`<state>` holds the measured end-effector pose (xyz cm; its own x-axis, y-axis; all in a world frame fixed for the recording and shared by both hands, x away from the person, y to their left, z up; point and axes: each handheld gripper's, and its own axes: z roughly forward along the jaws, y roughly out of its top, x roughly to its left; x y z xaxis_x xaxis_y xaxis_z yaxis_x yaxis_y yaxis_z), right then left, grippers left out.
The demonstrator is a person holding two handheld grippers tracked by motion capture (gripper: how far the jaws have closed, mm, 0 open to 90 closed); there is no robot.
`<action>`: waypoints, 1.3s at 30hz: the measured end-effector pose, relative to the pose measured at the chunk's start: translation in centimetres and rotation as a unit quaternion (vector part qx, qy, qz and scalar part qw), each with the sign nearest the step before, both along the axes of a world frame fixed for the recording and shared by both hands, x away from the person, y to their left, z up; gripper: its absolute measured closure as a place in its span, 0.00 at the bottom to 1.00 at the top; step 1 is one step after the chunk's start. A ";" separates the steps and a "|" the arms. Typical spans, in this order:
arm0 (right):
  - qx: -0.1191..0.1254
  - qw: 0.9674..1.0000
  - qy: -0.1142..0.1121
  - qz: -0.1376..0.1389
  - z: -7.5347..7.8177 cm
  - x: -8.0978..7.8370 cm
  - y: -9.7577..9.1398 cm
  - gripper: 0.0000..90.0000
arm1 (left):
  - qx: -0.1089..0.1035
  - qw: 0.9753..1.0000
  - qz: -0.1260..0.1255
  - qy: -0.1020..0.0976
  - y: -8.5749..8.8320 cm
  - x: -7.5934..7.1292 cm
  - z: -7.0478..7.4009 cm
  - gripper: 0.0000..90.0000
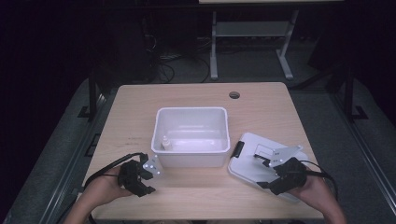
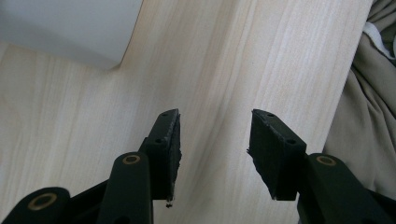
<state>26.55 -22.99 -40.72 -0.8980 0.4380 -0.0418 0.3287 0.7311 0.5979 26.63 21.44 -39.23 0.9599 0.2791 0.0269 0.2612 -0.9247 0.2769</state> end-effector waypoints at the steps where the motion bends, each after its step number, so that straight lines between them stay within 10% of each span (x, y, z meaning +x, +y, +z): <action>1: -0.003 1.000 0.001 0.000 0.1 0.0 0.0 0.29 | -0.003 1.000 0.002 -0.001 0.1 0.0 -0.1 0.59; 39: -0.080 0.996 0.018 -0.041 1.2 3.8 -0.4 0.44 | -0.113 0.992 0.055 -0.028 3.9 -0.9 -2.6 0.46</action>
